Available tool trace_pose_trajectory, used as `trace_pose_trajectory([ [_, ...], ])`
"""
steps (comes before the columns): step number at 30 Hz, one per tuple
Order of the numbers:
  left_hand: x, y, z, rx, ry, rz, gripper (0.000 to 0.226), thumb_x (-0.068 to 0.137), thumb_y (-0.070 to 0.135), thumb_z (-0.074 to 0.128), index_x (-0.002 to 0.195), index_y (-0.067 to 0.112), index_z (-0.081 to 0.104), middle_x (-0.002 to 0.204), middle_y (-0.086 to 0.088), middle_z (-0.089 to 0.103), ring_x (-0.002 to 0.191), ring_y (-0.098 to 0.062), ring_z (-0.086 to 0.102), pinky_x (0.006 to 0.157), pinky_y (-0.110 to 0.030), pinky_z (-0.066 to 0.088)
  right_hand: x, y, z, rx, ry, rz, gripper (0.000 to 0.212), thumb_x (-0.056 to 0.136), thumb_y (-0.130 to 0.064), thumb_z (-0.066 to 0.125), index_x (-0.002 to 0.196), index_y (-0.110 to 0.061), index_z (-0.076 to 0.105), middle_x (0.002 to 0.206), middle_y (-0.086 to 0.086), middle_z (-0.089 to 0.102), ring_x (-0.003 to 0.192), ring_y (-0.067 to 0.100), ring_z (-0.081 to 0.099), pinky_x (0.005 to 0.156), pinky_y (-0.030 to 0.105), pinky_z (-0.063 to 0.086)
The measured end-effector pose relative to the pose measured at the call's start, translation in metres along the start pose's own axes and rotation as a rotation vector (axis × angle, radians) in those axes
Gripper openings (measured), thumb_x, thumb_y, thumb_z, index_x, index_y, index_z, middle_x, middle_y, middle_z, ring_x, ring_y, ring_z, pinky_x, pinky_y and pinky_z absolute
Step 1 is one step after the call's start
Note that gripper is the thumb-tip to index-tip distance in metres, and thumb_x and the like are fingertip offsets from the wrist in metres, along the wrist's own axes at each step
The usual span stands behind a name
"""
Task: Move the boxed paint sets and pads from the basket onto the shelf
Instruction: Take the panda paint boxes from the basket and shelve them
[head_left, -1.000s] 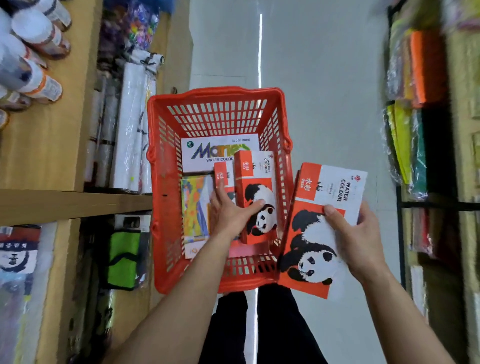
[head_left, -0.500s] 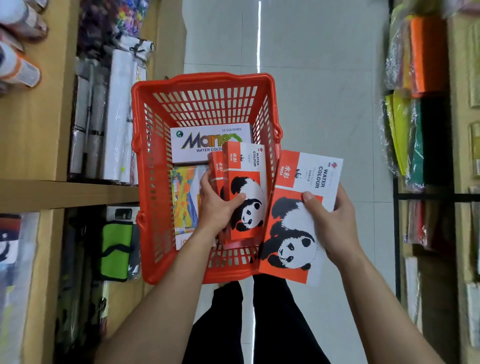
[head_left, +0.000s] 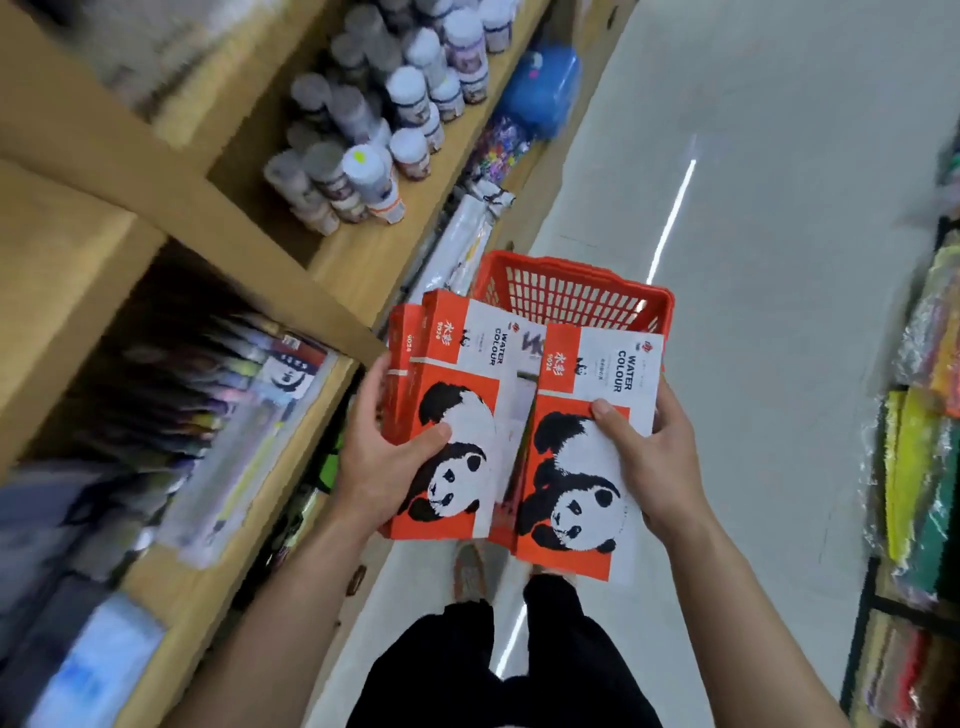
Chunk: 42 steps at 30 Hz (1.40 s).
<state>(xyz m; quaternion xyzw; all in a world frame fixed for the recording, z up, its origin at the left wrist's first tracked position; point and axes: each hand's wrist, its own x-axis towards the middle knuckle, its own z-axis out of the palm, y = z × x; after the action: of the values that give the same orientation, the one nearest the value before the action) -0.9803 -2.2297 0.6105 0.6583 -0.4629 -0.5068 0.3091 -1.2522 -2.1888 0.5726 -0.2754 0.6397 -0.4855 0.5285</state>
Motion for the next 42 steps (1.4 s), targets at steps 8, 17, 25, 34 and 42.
trace_pose_trajectory([
  [8, -0.141, 0.064, -0.105, -0.191, 0.357, 0.177, 0.095, 0.061, 0.044, 0.091, 0.141, 0.062, 0.044, 0.124, 0.027, 0.070, 0.106, -0.005, 0.074, 0.074, -0.020, 0.061, -0.042, -0.094, 0.084, -0.071, -0.350, -0.131, 0.059, 0.084, -0.038, 0.084, 0.139, -0.038, 0.061, 0.118, -0.011, 0.080, 0.103, 0.019, 0.079, 0.083, 0.042, 0.065],
  [17, -0.206, 0.088, -0.224, -0.400, 0.658, 0.339, 0.077, 0.058, 0.035, 0.088, 0.123, 0.065, 0.059, 0.113, 0.026, 0.073, 0.098, -0.005, 0.076, 0.065, -0.021, 0.060, -0.115, -0.171, 0.183, -0.036, -0.572, -0.249, 0.036, 0.092, -0.023, 0.079, 0.124, -0.036, 0.070, 0.110, -0.003, 0.083, 0.092, 0.022, 0.082, 0.065, 0.027, 0.064],
  [25, -0.165, 0.078, -0.316, -0.492, 0.719, 0.271, 0.040, 0.086, 0.000, 0.075, 0.108, 0.033, 0.065, 0.090, 0.019, 0.080, 0.083, -0.006, 0.076, 0.068, -0.022, 0.059, -0.147, -0.239, 0.291, -0.110, -0.700, -0.380, 0.042, 0.081, -0.037, 0.085, 0.121, -0.030, 0.075, 0.109, -0.002, 0.083, 0.090, 0.019, 0.082, 0.065, 0.026, 0.063],
  [34, -0.161, 0.054, -0.335, -0.345, 0.762, 0.012, 0.008, 0.094, 0.032, 0.069, 0.091, 0.029, 0.076, 0.089, 0.007, 0.083, 0.074, -0.010, 0.078, 0.068, -0.027, 0.058, -0.107, -0.260, 0.394, -0.341, -0.799, -0.203, 0.042, 0.087, -0.032, 0.085, 0.123, -0.018, 0.068, 0.097, 0.004, 0.084, 0.081, 0.026, 0.083, 0.064, 0.037, 0.066],
  [42, -0.184, 0.038, -0.292, -0.453, 0.747, 0.141, 0.047, 0.086, 0.020, 0.068, 0.119, 0.054, 0.065, 0.121, 0.025, 0.073, 0.114, -0.002, 0.069, 0.095, -0.029, 0.053, -0.079, -0.256, 0.451, -0.582, -0.830, -0.191, 0.030, 0.085, -0.034, 0.085, 0.103, -0.012, 0.075, 0.091, 0.006, 0.084, 0.074, 0.020, 0.082, 0.069, 0.036, 0.066],
])
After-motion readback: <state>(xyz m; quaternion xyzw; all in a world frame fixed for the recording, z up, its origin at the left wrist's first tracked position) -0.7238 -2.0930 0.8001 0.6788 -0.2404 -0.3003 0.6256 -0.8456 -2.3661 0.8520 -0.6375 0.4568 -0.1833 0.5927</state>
